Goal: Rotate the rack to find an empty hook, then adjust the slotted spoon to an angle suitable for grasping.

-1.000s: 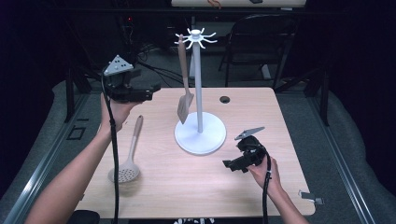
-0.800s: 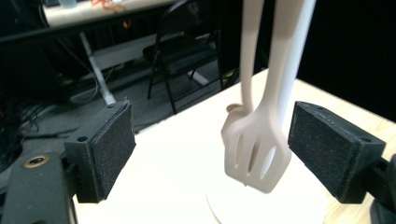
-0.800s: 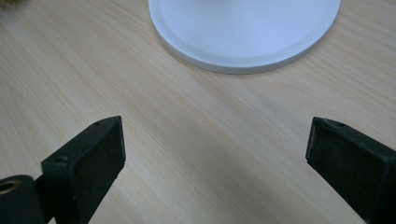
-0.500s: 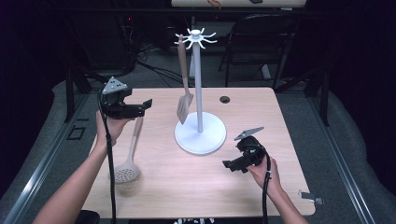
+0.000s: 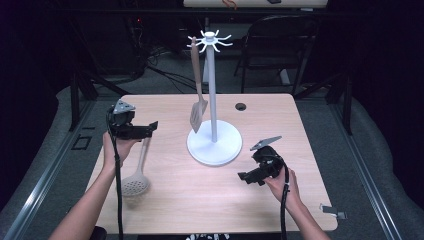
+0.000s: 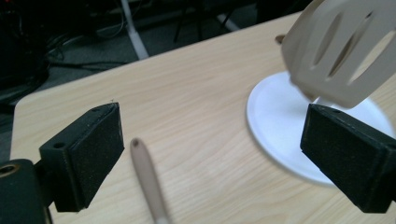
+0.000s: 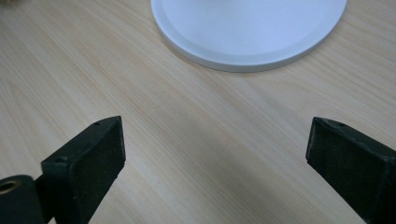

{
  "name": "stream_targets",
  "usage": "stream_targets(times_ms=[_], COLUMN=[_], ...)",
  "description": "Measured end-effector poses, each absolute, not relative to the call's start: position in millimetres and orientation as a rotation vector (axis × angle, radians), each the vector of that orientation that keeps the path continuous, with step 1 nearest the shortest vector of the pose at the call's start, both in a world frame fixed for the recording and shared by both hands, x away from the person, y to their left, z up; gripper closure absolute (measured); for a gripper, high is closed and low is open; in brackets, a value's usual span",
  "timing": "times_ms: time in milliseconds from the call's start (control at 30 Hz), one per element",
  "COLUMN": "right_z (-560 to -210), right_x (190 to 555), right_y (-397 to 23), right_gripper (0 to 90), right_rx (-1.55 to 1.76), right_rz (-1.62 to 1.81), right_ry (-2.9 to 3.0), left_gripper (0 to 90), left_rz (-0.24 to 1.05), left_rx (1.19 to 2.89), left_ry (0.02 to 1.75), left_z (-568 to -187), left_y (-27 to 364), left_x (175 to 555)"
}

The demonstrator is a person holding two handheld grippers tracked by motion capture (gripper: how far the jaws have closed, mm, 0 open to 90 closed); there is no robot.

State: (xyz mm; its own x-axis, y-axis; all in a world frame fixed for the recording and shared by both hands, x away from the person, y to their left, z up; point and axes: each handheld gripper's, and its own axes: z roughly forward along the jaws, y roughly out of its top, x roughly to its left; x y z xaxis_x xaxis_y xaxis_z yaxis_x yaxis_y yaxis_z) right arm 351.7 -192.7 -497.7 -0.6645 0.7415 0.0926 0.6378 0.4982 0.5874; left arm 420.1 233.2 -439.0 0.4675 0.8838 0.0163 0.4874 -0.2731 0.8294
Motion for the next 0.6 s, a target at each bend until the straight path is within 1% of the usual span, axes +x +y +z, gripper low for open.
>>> stream_targets(times_ms=[67,267,367,433,600], right_z=[-497.3,-497.3,-497.4,-497.4,-498.4], right_x=[351.2,351.2,352.0,352.1,351.9], right_y=[-192.5,-191.5,-191.1,-190.5,-190.5], right_gripper=[4.3,4.3,4.1,3.8,1.6], right_rx=[1.193,1.185,1.181,1.183,1.187], right_rz=[0.893,0.902,0.893,0.888,0.892], right_ry=[2.571,2.565,2.573,2.575,2.574], left_gripper=[1.9,0.4,0.2,0.2,0.3], left_rz=[0.631,0.587,0.597,0.554,0.510], left_rx=[1.942,1.959,1.995,2.006,2.033], left_ry=[1.169,1.273,1.313,1.343,1.404], left_z=[-444.3,-465.5,-478.2,-484.5,-501.0], left_y=[235.0,245.8,248.3,251.6,254.7], left_x=[421.7,426.3,427.9,429.1,434.6])
